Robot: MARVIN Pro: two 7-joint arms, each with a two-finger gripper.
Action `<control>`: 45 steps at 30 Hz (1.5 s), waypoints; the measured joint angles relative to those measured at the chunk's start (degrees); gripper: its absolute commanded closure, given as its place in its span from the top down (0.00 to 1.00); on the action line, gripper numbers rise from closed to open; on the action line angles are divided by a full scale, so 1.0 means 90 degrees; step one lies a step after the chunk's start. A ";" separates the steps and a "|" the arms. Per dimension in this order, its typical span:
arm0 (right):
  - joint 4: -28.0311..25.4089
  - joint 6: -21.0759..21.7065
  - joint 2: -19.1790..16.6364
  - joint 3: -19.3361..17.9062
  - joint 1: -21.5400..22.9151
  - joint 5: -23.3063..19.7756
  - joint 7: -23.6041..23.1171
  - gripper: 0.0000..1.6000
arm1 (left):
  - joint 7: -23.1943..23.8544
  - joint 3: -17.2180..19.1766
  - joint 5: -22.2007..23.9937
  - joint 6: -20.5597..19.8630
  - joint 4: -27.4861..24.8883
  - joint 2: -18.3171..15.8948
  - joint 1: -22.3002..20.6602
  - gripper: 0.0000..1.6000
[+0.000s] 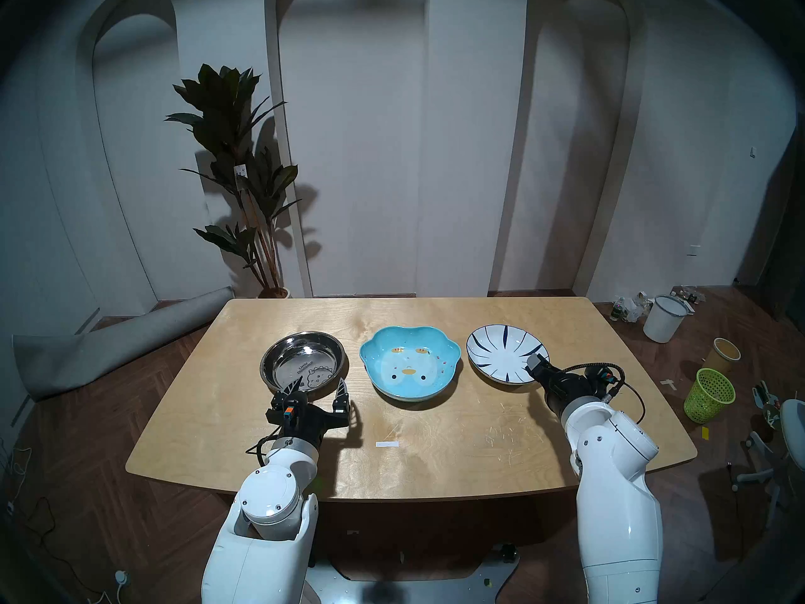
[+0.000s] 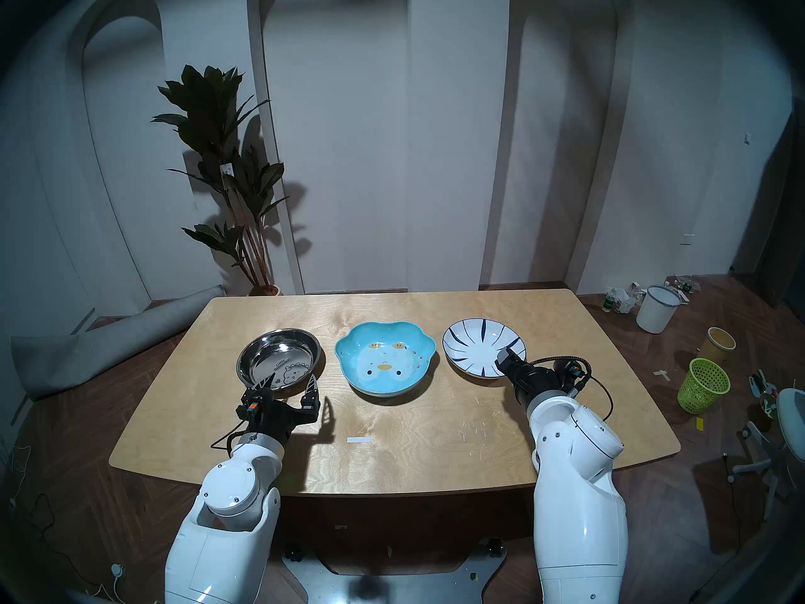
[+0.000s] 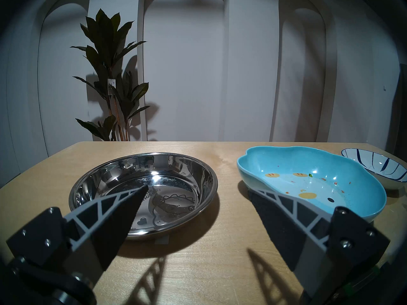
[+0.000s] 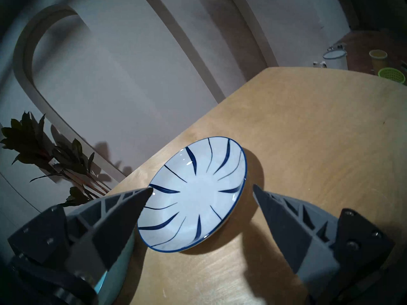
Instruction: Stack the plates into one stack
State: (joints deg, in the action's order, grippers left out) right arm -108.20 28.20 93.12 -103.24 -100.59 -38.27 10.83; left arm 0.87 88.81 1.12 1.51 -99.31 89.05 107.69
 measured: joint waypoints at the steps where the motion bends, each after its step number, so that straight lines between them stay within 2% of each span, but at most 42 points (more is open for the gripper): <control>1: 0.0007 0.0023 0.0000 -0.0007 0.0017 -0.0038 0.0052 1.00 | 0.0000 0.0000 0.0000 0.0000 0.0000 0.0000 0.0000 1.00; 6: 0.0043 0.0125 0.0000 -0.0089 0.0121 -0.0280 0.0266 1.00 | 0.0000 0.0000 0.0000 0.0000 0.0000 0.0000 0.0001 1.00; 13: 0.0235 0.0151 -0.0004 -0.0186 0.0246 -0.0457 0.0244 1.00 | 0.0000 0.0000 0.0000 0.0000 0.0000 0.0000 0.0001 1.00; 27: 0.1113 0.0050 -0.0118 -0.0211 0.0661 -0.0593 0.0055 1.00 | 0.0000 0.0000 0.0002 0.0000 -0.0001 0.0000 0.0002 1.00; 45: 0.1914 -0.0209 -0.0105 -0.0230 0.1224 -0.0773 -0.0046 1.00 | 0.0000 0.0000 0.0002 0.0000 0.0000 0.0000 0.0003 1.00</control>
State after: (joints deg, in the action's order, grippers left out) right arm -90.97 26.32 92.18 -105.31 -89.56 -45.23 10.42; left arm 0.87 88.80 1.14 1.51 -99.31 89.05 107.71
